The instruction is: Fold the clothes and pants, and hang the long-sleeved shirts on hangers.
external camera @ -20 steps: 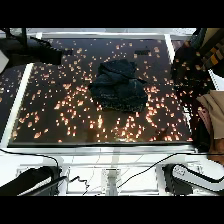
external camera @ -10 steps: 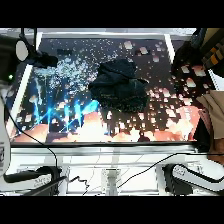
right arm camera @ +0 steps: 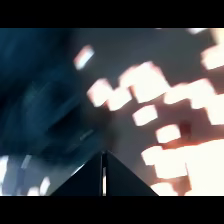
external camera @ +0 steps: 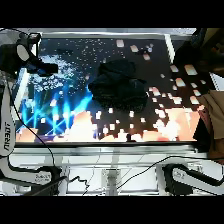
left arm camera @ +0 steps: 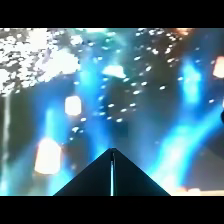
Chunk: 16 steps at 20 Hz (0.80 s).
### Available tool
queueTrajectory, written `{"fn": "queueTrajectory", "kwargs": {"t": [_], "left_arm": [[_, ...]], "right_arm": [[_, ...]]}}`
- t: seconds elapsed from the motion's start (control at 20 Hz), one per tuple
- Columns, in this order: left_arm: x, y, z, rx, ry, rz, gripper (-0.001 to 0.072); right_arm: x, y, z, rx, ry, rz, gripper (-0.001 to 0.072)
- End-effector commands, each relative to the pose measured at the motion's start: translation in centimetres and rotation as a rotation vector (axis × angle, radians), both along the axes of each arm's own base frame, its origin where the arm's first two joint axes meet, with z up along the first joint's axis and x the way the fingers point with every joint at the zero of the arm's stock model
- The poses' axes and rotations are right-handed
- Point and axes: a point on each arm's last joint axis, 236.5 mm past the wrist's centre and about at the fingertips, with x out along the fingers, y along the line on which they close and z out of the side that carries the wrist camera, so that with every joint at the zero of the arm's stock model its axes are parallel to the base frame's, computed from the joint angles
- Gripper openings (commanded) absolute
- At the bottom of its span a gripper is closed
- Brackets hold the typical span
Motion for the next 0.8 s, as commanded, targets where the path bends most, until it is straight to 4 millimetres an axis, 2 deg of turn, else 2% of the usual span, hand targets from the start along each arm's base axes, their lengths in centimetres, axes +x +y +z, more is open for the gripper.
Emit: {"fn": "queueTrajectory", "kwargs": {"t": [0.0, 0.05, 0.15, 0.2, 0.25, 0.3, 0.4, 0.45, 0.55, 0.75], "left_arm": [[0.3, -1.6, -0.1, -0.092, -0.004, -0.028, 0.0028], [0.3, -1.8, 0.0, -0.101, -0.007, -0.029, 0.0029], [0.3, -1.8, 0.0, -0.102, -0.007, -0.029, 0.0029], [0.3, -1.6, 0.0, -0.101, -0.007, -0.026, 0.0029], [0.3, -1.4, 0.0, -0.101, -0.008, -0.022, 0.0029], [0.4, -1.2, 0.1, -0.102, -0.013, -0.017, 0.0029], [0.7, -0.9, 0.2, -0.106, -0.026, -0.008, 0.0029], [0.8, -0.8, 0.3, -0.109, -0.028, -0.005, 0.0029], [0.9, -0.6, 0.3, -0.110, -0.035, 0.002, 0.0029], [1.5, -1.2, 0.6, -0.143, -0.059, 0.003, 0.0029]], "right_arm": [[-2.9, 14.4, -7.0, 0.083, 0.088, 0.348, 0.0039], [-3.9, 18.0, -9.4, 0.078, 0.095, 0.412, 0.0040], [-4.7, 24.2, -12.5, 0.066, 0.029, 0.494, 0.0062], [-4.9, 26.8, -13.7, 0.088, 0.010, 0.485, 0.0226], [-5.2, 28.6, -15.1, 0.139, 0.055, 0.416, 0.0455], [-5.5, 29.8, -16.7, 0.168, 0.112, 0.370, 0.0496], [-6.5, 32.0, -20.1, 0.260, 0.248, 0.295, 0.0507], [-6.8, 33.5, -21.2, 0.345, 0.317, 0.251, 0.0591], [-6.0, 35.1, -23.0, 0.452, 0.376, 0.159, 0.0667], [-5.6, 36.3, -26.7, 0.537, 0.475, 0.040, 0.0670]]}}
